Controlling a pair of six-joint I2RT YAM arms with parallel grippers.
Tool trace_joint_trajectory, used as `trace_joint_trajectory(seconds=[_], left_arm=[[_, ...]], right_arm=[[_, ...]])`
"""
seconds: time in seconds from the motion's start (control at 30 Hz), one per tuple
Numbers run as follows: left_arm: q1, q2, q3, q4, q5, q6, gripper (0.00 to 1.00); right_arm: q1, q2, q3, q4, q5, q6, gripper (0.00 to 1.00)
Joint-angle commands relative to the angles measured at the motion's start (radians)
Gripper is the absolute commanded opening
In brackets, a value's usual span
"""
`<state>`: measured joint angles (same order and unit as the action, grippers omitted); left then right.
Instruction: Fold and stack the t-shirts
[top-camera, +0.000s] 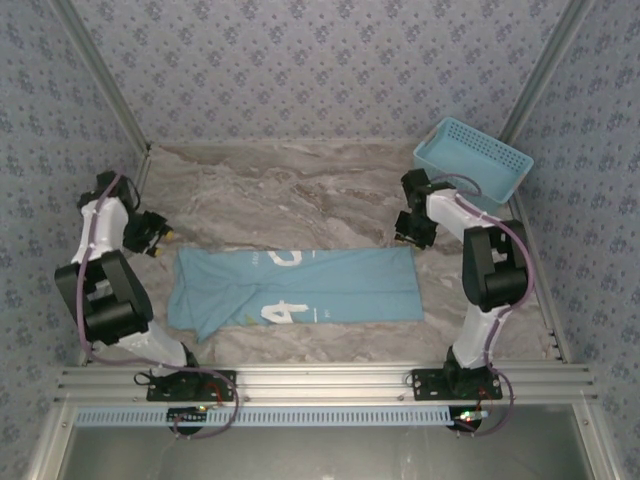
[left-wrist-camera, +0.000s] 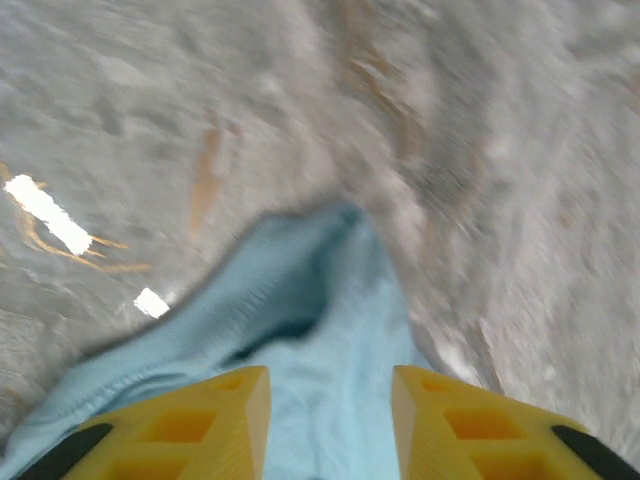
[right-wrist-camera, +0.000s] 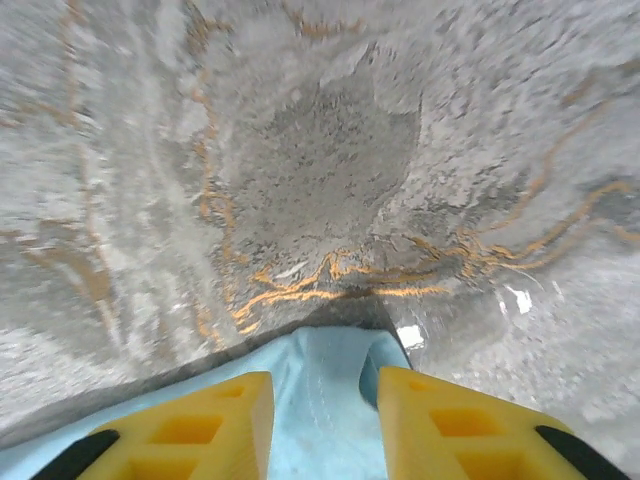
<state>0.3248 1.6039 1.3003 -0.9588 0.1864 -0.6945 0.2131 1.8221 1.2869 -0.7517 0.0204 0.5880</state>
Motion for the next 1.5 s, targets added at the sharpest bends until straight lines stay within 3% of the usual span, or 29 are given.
trace_joint_trajectory(seconds=[0.0, 0.17, 0.27, 0.4, 0.63, 0.9, 1.07, 1.2, 1.33, 1.47], left_arm=[[-0.052, -0.040, -0.083, -0.006, 0.071, -0.048, 0.32], [-0.105, 0.031, -0.146, 0.094, 0.147, -0.108, 0.24], [-0.107, 0.089, -0.142, 0.100, 0.117, -0.095, 0.19], [-0.081, 0.159, -0.146, 0.091, 0.059, -0.070, 0.17], [-0.006, 0.187, -0.168, 0.069, -0.008, -0.059, 0.15], [0.003, 0.190, -0.131, 0.049, 0.033, -0.039, 0.13], [-0.118, 0.042, -0.082, -0.006, -0.002, -0.059, 0.18], [-0.245, 0.008, -0.081, -0.021, 0.050, -0.133, 0.21], [-0.308, 0.063, -0.106, 0.079, 0.106, -0.213, 0.21], [-0.319, 0.175, -0.075, 0.111, 0.115, -0.210, 0.20]], right_arm=[[0.022, -0.057, -0.029, 0.000, 0.039, 0.019, 0.32], [0.031, -0.027, -0.052, 0.035, -0.041, 0.027, 0.25], [0.027, 0.013, -0.053, -0.008, -0.082, 0.078, 0.18], [0.011, 0.025, -0.124, -0.015, -0.098, 0.139, 0.17], [-0.055, 0.021, -0.140, -0.091, -0.006, 0.148, 0.16], [-0.050, -0.059, -0.142, -0.083, 0.040, 0.116, 0.15], [0.006, -0.140, -0.126, -0.101, 0.106, 0.093, 0.17], [0.035, -0.164, -0.163, -0.045, -0.034, 0.107, 0.21], [0.051, -0.118, -0.169, -0.003, -0.126, 0.139, 0.22], [0.032, -0.030, -0.146, -0.028, -0.179, 0.156, 0.21]])
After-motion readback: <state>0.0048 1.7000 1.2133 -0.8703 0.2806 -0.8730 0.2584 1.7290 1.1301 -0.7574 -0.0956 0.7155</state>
